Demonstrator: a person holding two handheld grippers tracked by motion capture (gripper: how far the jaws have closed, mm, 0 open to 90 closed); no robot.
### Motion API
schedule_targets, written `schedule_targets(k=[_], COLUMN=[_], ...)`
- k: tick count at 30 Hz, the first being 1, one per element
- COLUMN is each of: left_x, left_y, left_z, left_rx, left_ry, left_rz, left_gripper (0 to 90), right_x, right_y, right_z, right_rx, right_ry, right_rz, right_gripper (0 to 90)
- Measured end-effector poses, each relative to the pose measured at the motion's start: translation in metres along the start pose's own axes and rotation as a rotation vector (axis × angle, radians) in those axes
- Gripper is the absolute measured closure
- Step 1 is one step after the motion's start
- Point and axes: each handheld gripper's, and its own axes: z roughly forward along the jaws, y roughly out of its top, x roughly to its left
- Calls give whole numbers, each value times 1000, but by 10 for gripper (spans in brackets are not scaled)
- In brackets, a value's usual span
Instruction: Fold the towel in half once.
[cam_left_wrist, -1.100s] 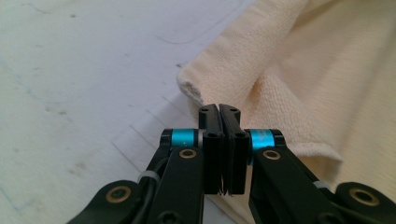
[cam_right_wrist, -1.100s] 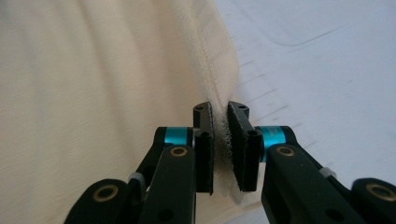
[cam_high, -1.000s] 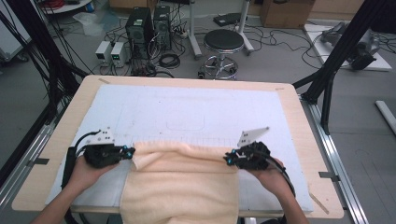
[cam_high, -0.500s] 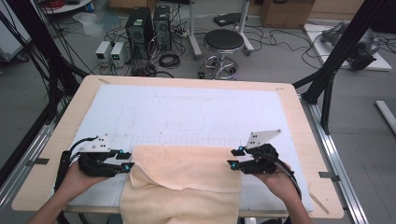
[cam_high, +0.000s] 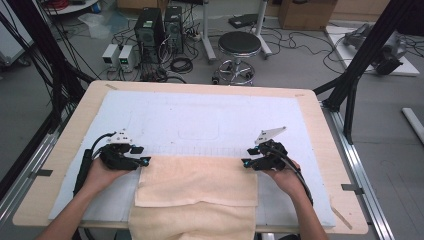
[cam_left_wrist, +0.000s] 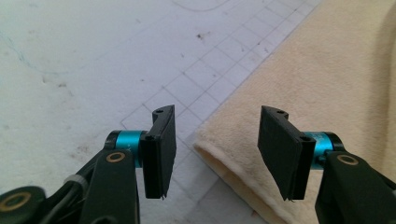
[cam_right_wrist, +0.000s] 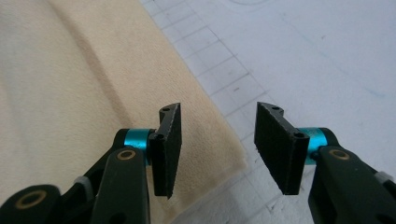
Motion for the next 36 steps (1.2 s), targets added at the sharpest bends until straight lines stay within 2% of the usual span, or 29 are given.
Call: schedule_targets(k=[3,5,10,15,17,19,22,25,28,29,30,32,33,34,36], left_x=[5,5,2,1,0,0,-2,-6,-5,-5,-4,-3,-2,0,8], left_y=[-2,-3,-4,-5,-5,-5,-5,-4,-5,-5,-5,-4,-2,0,8], left_z=[8,11,13,12,12,12,12,12,12,12,12,12,13,14,19], left_rx=[32,53,62,65,62,65,66,67,61,58,57,48,39,43,39], left_ry=[-28,-19,-42,-50,-48,-54,-55,-40,-38,-37,-42,-25,-12,-14,-6], left_rz=[-24,-19,-12,-8,-4,-3,-5,18,15,9,4,4,2,-3,-32], left_gripper=[477,486,580,629,661,690,740,775,802,808,818,833,840,848,856], right_x=[-3,-5,-9,-10,-10,-9,-8,-5,-3,-3,-1,0,-1,-5,-15], right_y=[-5,-6,-8,-9,-10,-10,-10,-9,-8,-8,-7,-5,-5,-4,0], right_z=[6,10,15,17,17,17,17,17,16,16,16,16,15,16,16], right_rx=[15,37,49,57,62,62,66,72,75,75,82,85,86,85,82], right_ry=[6,9,20,31,30,30,26,40,57,72,71,67,69,76,62], right_rz=[13,22,39,48,36,49,49,45,50,42,31,1,5,32,61], right_gripper=[494,476,464,465,468,475,533,628,731,770,801,832,835,839,844])
